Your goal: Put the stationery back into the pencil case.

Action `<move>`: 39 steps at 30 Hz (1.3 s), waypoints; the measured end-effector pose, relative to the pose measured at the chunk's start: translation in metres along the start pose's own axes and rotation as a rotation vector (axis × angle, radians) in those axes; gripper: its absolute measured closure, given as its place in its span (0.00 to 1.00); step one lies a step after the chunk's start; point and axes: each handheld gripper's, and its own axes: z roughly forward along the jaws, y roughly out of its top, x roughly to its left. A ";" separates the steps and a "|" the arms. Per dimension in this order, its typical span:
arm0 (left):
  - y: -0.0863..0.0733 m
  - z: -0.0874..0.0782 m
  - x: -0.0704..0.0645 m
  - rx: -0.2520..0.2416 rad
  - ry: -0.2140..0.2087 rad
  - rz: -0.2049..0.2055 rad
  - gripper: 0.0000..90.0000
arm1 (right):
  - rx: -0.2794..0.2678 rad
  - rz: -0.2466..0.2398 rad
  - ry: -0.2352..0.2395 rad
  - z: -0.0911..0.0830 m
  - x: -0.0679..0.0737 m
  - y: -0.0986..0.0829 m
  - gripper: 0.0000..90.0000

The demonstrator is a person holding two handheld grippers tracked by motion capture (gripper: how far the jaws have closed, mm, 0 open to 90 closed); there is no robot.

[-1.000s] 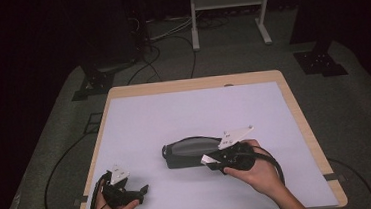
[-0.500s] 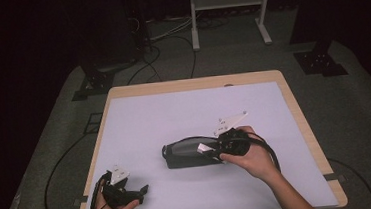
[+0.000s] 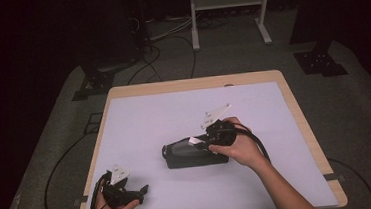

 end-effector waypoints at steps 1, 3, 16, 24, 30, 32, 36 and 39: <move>0.000 0.000 0.000 0.000 0.000 0.000 0.01 | -0.002 -0.010 0.007 0.002 -0.001 0.001 0.78; 0.000 0.000 0.000 0.000 0.000 0.001 0.01 | 0.003 -0.017 0.018 0.007 -0.002 0.004 0.78; 0.000 0.000 0.000 0.000 0.000 0.001 0.01 | 0.037 -0.069 0.040 0.029 -0.004 0.011 0.78; 0.000 0.000 0.000 0.000 0.001 0.005 0.01 | 0.063 -0.068 0.042 0.036 -0.005 0.010 0.78; 0.000 0.000 0.000 0.000 0.001 0.005 0.01 | 0.079 -0.076 0.044 0.040 -0.003 0.009 0.75; 0.000 0.000 0.000 0.001 0.000 0.005 0.01 | 0.075 -0.078 0.041 0.039 -0.003 0.009 0.74; 0.000 0.000 0.000 0.000 -0.001 0.000 0.01 | 0.064 -0.069 0.033 0.033 -0.005 0.009 0.73; 0.000 0.000 0.000 0.001 0.000 0.001 0.01 | 0.047 -0.063 0.027 0.026 -0.007 0.008 0.72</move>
